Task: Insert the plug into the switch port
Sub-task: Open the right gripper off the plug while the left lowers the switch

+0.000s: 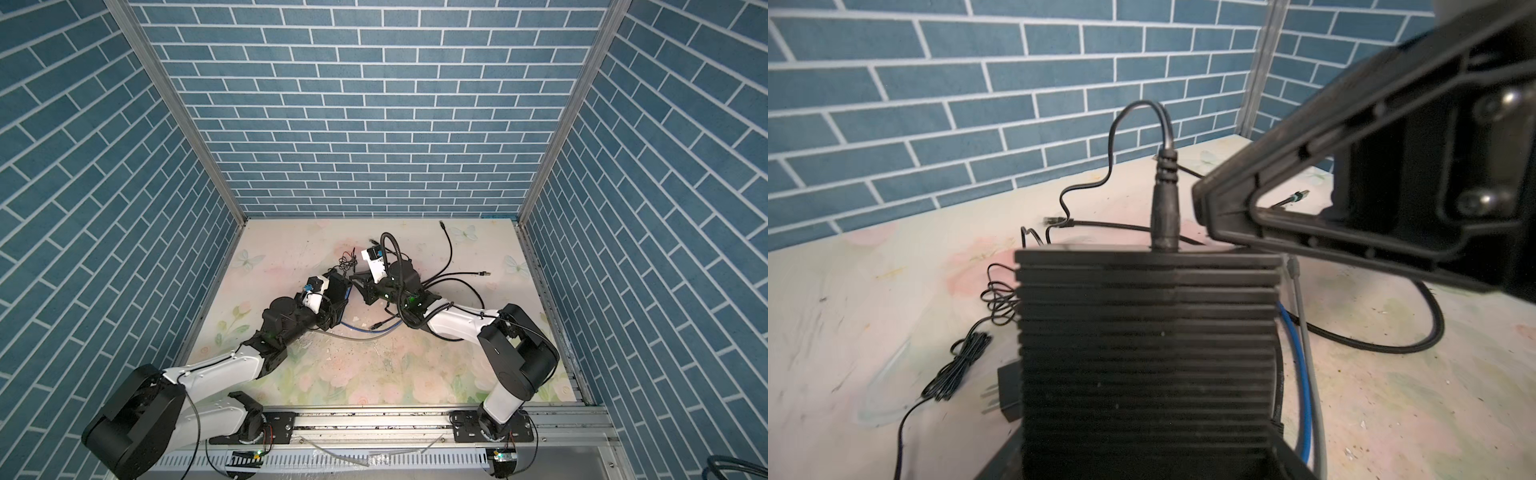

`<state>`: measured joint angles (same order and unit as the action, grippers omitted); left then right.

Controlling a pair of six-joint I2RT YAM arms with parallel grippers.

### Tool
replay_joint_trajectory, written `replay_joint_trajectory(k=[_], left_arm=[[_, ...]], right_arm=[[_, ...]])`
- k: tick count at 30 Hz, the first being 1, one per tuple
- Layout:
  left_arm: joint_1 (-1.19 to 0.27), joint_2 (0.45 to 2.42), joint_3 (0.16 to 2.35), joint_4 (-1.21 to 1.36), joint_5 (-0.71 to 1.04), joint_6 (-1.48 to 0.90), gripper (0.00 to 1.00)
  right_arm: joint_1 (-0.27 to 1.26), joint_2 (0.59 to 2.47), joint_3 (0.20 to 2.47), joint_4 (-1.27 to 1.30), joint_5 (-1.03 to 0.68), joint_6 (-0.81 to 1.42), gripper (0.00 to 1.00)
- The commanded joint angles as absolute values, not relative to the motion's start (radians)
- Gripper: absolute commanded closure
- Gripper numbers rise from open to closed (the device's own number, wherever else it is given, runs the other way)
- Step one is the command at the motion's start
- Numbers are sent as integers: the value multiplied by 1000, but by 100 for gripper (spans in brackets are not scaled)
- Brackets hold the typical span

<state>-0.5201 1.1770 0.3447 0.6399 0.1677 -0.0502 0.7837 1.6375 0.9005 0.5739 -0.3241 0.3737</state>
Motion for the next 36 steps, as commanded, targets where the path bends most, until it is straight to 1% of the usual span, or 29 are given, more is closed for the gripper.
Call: replay_joint_trajectory(k=[1,3,7,12,15,21,29,36], left_arm=[[-528,1137,435,524,82,-105,50],[-528,1138,455,455,53,-120,50],[-529,1169,526,296,30,-162,50],[-528,1245,651,90,2,-219,49],[-529,1289,694,32,14,-246,49],[-565,1407,776,-40,57,-267,48],[-600,1543,820,-30,93,-305,47],[-600,1628,838,-32,90,-302,45]], right_arm=[[756,1645,918,461,-325,391,73],[741,1632,914,452,-313,394,67],[704,1585,875,449,-250,381,62],[666,1539,884,316,-152,299,60],[649,1515,890,250,-95,233,59],[617,1502,907,156,-68,113,58],[578,1500,911,127,-83,12,58],[551,1534,936,115,-168,-33,58]])
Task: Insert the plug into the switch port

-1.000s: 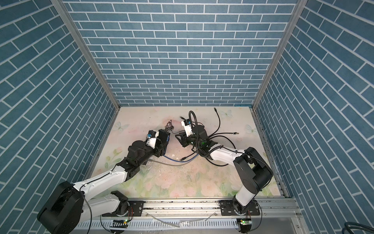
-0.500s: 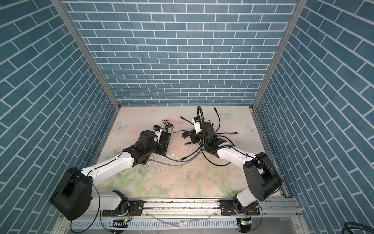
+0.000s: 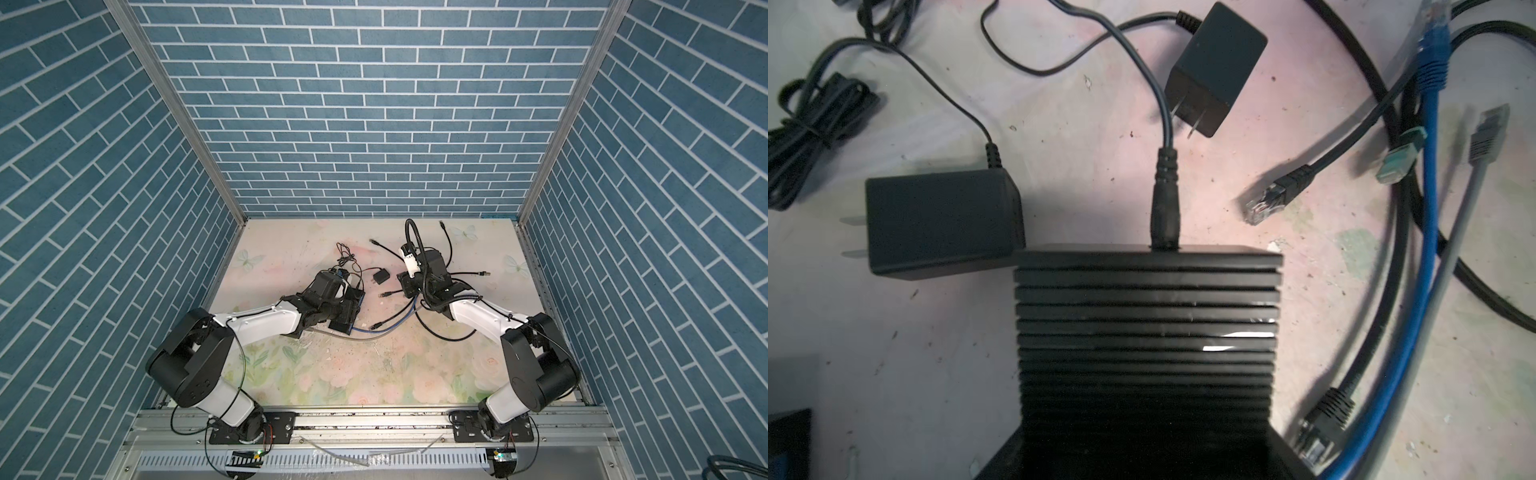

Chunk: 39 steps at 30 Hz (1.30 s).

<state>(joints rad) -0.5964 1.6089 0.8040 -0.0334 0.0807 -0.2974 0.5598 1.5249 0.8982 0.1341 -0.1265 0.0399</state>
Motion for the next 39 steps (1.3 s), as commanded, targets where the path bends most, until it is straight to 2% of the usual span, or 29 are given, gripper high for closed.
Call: replay_joint_trajectory(k=[1,5,10,20,29,31,35,39], left_arm=[[-601,1637,840,-31,90,-302,45],[-600,1666,847,-35,97,-300,42],[-600,1681,854,-42,106,-291,33],[-600,1650,858,-28,106,-279,14],[-601,1547,829,62,125,-250,10],[-601,1516,800,126,145,-246,1],[-600,1475,776,169,155,-273,0],[-601,1442,713,270,119,-302,0]], right_arm=[[548,1539,936,117,-175,-44,58],[534,1557,926,160,-229,-129,58],[514,1566,909,224,-281,-217,57],[453,1617,1008,130,-408,-279,57],[451,1702,1105,-124,-548,-695,59],[454,1718,1113,-167,-559,-776,60],[460,1746,1112,-245,-566,-934,60],[471,1777,1123,-277,-568,-1001,60]])
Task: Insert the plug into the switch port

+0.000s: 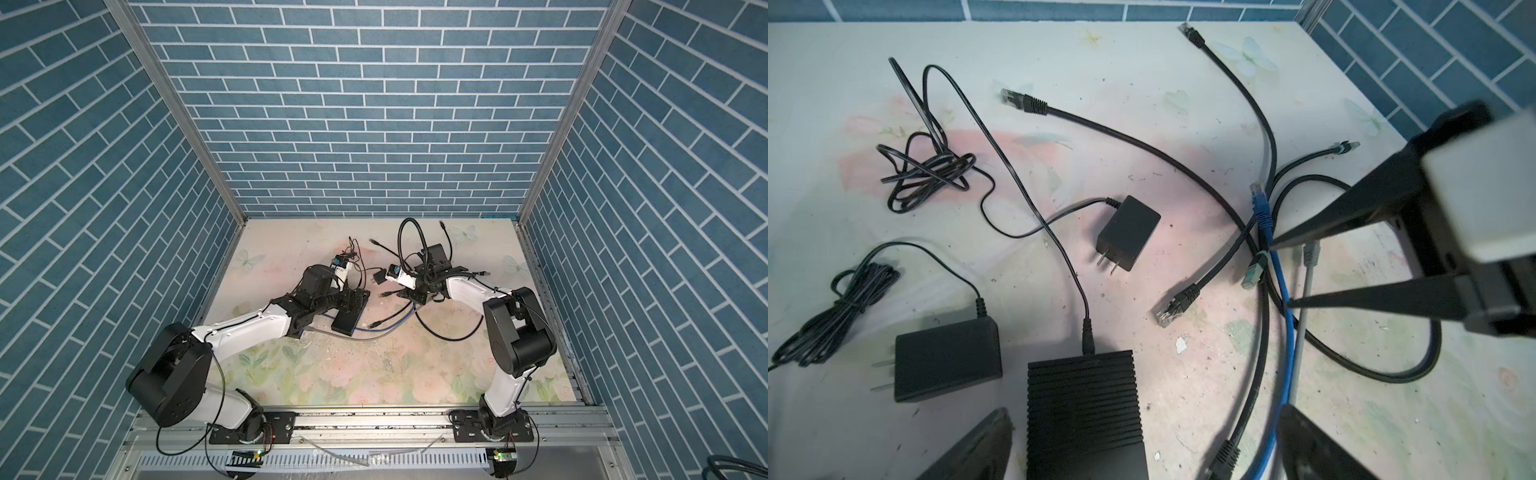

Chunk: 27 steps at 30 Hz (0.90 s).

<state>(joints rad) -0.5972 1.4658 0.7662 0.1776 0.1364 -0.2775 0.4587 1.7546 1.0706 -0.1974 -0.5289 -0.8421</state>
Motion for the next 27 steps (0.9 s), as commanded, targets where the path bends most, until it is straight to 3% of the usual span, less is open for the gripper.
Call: replay_joint_trajectory(k=[1,7,16,23,27], left_arm=[[-600,1432,690,315,107,-312,0],[-600,1364,554,483,29,-373,0],[-600,1247,559,320,4,-290,0],[-600,1246,624,194,8,-331,1],[-601,1258,608,253,-17,-330,1]], right_arm=[[476,1783,1122,-268,-565,-1008,60],[509,1829,1126,-209,-513,-1051,60],[514,1923,1219,-189,-443,-1051,60],[513,2018,1326,-326,-423,-1102,64],[513,2047,1361,-380,-430,-1124,67]])
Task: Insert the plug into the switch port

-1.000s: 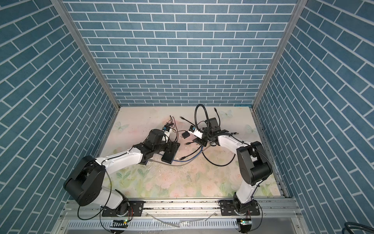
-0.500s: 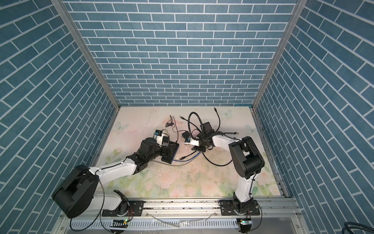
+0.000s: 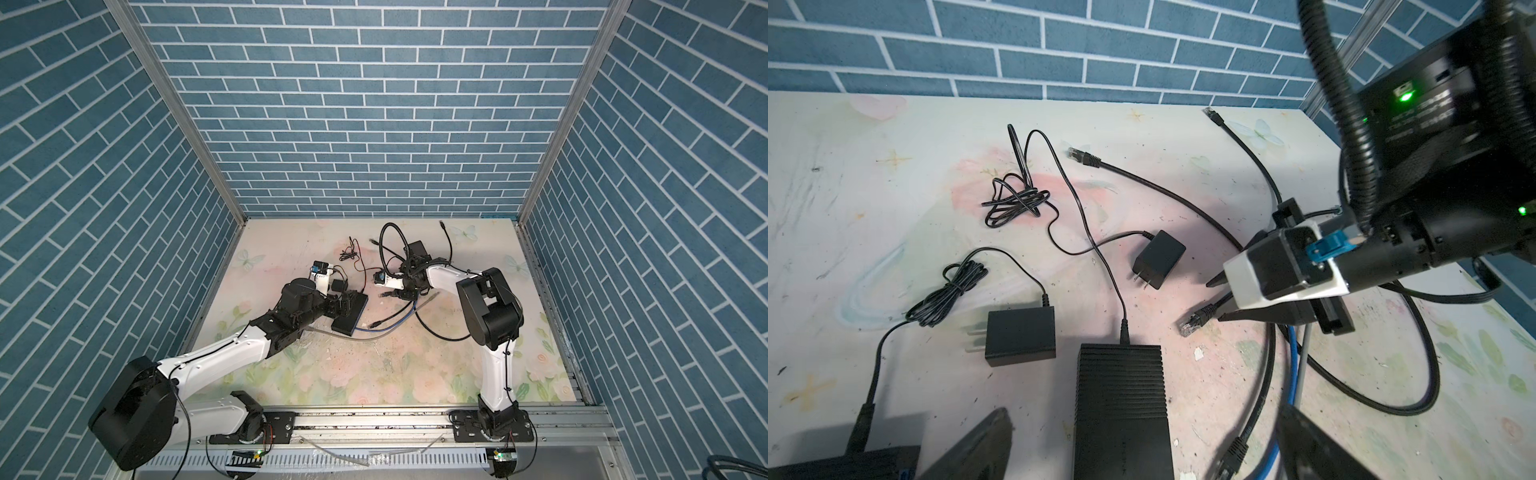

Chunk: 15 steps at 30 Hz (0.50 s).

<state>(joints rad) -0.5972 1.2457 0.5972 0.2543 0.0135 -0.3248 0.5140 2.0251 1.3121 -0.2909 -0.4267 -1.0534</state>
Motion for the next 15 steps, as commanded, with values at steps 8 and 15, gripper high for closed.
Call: replay_joint_trajectory(k=[8,15], left_arm=[[-601,1216,555,343,-41,-201,1],[-603,1171,545,320,-19,-39,0]], right_arm=[[512,2080,1416,-421,-416,-1160,87],[511,2071,1434,-412,-425,-1173,96]])
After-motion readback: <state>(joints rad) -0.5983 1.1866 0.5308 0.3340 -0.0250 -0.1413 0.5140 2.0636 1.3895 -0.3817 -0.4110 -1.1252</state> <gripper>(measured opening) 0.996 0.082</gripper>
